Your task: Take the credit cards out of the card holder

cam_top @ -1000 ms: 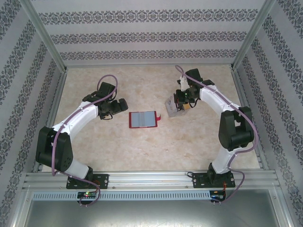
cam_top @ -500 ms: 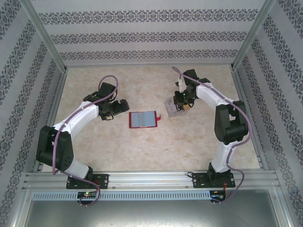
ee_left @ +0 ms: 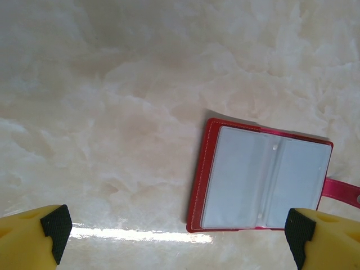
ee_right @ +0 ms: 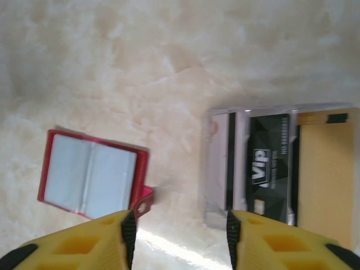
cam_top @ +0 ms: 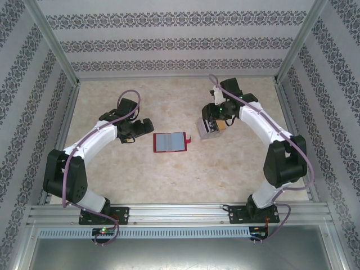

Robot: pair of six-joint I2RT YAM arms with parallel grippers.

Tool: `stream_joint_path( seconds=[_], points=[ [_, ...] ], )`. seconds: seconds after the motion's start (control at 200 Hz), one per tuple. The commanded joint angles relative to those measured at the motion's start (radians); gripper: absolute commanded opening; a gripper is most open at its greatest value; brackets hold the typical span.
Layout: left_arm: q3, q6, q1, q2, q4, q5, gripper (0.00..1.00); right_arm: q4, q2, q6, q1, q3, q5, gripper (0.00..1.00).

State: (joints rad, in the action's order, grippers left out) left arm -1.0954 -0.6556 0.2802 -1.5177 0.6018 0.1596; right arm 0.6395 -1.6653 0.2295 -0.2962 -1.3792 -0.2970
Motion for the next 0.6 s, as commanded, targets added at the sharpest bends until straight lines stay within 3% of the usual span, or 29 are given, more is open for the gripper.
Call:
stream_joint_path(
  seconds=[0.0, 0.29, 0.445, 0.594],
  points=[
    [0.021, -0.015, -0.009, 0.002, 0.003, -0.021, 0.99, -0.060, 0.034, 0.067, -0.112, 0.078, 0.103, 0.55],
    [0.045, -0.042, -0.028, 0.017, 0.003, -0.018, 0.99, -0.144, -0.146, 0.224, -0.393, 0.023, 0.137, 0.57],
    [0.061, -0.048, -0.034, 0.021, -0.015, 0.025, 0.99, -0.127, -0.275, 0.253, -0.440, -0.064, 0.118, 0.53],
    [0.061, -0.055, -0.034, -0.004, -0.042, 0.094, 0.88, -0.093, -0.368, 0.257, -0.435, -0.123, 0.124, 0.49]
  ],
)
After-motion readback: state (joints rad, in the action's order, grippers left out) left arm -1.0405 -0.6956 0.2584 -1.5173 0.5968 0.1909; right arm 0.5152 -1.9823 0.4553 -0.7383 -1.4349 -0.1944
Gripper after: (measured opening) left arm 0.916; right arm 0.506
